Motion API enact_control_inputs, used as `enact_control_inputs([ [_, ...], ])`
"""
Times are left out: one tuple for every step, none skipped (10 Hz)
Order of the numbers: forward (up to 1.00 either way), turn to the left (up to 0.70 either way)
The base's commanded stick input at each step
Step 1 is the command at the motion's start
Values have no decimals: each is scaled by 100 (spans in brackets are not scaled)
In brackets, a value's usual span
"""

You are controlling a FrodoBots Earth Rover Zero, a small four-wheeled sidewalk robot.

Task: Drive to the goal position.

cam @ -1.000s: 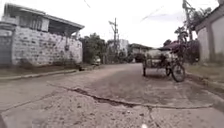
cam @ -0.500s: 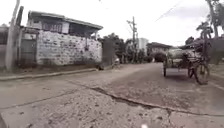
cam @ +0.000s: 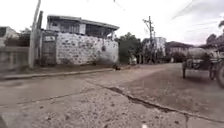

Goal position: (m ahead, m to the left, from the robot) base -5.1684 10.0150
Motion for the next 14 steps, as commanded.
enact_control_inputs([
  [0,70],
  [0,70],
  [0,70],
  [0,70],
  [0,70],
  [0,70],
  [0,70],
  [0,70],
  [0,70],
  [0,70],
  [0,70],
  [0,70],
  [0,70],
  [0,70],
])
